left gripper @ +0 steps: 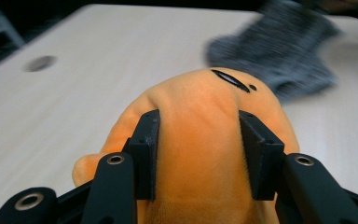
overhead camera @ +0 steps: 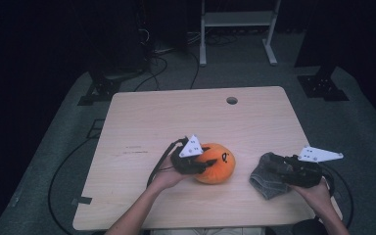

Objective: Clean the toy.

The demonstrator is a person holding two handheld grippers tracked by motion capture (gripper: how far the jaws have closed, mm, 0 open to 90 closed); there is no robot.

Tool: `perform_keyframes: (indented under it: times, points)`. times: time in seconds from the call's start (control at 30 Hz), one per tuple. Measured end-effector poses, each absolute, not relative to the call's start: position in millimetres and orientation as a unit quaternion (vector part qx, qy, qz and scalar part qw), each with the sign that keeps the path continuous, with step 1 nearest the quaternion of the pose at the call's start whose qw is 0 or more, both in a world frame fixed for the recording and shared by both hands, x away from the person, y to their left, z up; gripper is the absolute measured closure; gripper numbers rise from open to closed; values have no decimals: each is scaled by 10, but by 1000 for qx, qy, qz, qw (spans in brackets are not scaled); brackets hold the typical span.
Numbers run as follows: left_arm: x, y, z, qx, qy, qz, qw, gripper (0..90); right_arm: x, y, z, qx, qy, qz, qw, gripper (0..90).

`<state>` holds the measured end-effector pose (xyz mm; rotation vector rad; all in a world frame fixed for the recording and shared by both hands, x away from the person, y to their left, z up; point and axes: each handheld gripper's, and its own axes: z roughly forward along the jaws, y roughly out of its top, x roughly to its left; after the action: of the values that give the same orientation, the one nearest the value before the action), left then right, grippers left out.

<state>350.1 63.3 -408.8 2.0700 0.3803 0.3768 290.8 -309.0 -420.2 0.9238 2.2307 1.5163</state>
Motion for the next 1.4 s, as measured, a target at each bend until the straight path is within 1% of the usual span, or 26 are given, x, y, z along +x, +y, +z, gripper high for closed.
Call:
perform_keyframes:
  times: [0.1,0.17,0.23,0.27,0.43,0.7,1.1,1.4]
  points:
    - [3585,665,-4146,852,168,159,470,508,2923,-3101,-4214,325,774,524,144,507]
    - [3608,682,-4182,849,176,153,474,469,2936,-3112,-4226,329,773,524,144,499]
    - [3600,692,-4169,847,182,151,476,381,2945,-3120,-4237,333,772,522,142,494]
    - [3594,703,-4156,846,183,150,478,312,2947,-3124,-4241,334,773,521,142,489]
    - [3540,815,-4094,840,190,139,488,195,2954,-3145,-4250,340,771,518,147,470]
    - [3453,1110,-4094,824,220,140,503,144,2960,-3184,-4267,349,768,516,150,451]
    - [3323,1472,-4143,816,244,157,499,135,2959,-3183,-4276,354,767,513,151,431]
    - [3259,1635,-4177,814,259,162,494,126,2949,-3190,-4273,356,765,515,151,421]
